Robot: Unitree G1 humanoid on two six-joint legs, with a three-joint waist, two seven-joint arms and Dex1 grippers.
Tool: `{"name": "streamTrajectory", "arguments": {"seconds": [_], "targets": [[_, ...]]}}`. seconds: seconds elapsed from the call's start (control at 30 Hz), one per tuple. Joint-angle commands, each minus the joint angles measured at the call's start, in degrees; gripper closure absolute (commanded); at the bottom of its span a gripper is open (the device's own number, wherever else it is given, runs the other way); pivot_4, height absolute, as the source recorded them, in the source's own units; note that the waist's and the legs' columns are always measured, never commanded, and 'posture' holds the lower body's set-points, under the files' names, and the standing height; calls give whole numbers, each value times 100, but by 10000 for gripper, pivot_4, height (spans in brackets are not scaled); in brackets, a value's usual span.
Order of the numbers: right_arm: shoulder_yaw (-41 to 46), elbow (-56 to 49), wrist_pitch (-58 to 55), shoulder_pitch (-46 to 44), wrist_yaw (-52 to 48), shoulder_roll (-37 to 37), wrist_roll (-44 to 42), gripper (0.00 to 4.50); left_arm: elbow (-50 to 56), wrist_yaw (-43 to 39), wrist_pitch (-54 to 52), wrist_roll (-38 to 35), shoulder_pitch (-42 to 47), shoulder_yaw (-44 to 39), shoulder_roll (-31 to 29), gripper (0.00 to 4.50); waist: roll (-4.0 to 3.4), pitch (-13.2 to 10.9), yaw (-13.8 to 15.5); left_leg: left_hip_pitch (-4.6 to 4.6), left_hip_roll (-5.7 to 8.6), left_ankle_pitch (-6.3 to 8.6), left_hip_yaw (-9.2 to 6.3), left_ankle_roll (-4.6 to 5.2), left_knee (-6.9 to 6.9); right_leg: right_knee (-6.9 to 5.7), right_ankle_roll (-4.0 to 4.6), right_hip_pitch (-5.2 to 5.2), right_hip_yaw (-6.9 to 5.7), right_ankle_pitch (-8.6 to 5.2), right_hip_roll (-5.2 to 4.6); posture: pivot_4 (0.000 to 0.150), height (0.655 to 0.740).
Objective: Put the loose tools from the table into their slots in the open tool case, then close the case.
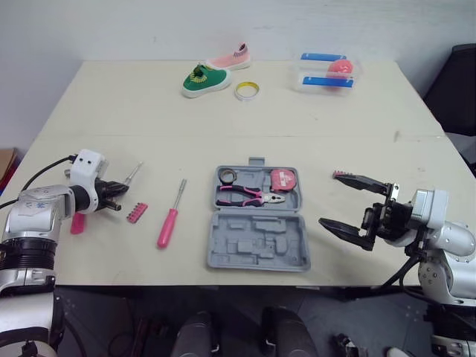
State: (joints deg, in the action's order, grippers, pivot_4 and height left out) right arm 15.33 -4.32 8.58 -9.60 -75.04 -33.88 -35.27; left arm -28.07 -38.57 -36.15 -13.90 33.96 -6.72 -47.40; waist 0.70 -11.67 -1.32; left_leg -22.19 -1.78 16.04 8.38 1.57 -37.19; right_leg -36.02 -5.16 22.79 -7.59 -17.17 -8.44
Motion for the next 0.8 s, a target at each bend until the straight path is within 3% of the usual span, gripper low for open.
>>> {"name": "streamTrajectory", "arguments": {"seconds": [0.03,0.2,0.27,0.37,0.47,0.6,0.67,0.8], "targets": [[200,-171,68,77,-11,-157,-112,0,373,-83,315,-372,-78,-578,95,44718,0,0,1,0,1,0,0,1,0,-1,0,0,0,0,0,1500,7400],[214,-80,52,9,-169,-258,-211,0,1846,-783,482,-821,-179,-697,-17,44718,23,-6,12,-12,-3,0,-9,2,-6,4,-2,0,2,1,-4,1500,7400],[190,77,134,-40,-406,-405,-129,0,2983,-1257,175,-1348,-263,-599,-90,44718,23,-6,6,-10,-1,0,-7,3,-4,5,-3,-1,5,2,-4,1500,7400],[224,232,122,-100,-599,-583,-135,0,4295,-1818,-145,-1819,-320,-173,-245,44718,22,-6,1,-10,1,3,-7,6,-1,5,-5,-8,20,3,-3,1500,7400],[150,246,9,-115,-729,-669,-186,0,4787,-1868,-425,-1941,-107,306,-137,44718,21,-5,8,-4,0,3,-4,6,-2,13,-5,-10,29,3,3,1500,7400],[-3,233,-204,-87,-878,-807,-105,0,5079,-1824,-651,-1632,264,1219,38,44718,21,-5,3,-1,-2,-4,-5,3,-5,7,-5,-9,39,3,21,1500,7400],[-31,217,-385,1,-808,-942,21,0,5110,-1851,-410,-883,535,2172,123,44718,21,-5,24,-2,-2,-4,-6,3,-5,7,-5,-9,39,3,23,1500,7400],[-23,81,-549,137,-649,-1000,33,0,4750,-1719,-92,131,904,3147,404,44718,21,-6,108,-3,3,-1,1,7,-8,14,-5,-9,38,3,27,1500,7400]]}}
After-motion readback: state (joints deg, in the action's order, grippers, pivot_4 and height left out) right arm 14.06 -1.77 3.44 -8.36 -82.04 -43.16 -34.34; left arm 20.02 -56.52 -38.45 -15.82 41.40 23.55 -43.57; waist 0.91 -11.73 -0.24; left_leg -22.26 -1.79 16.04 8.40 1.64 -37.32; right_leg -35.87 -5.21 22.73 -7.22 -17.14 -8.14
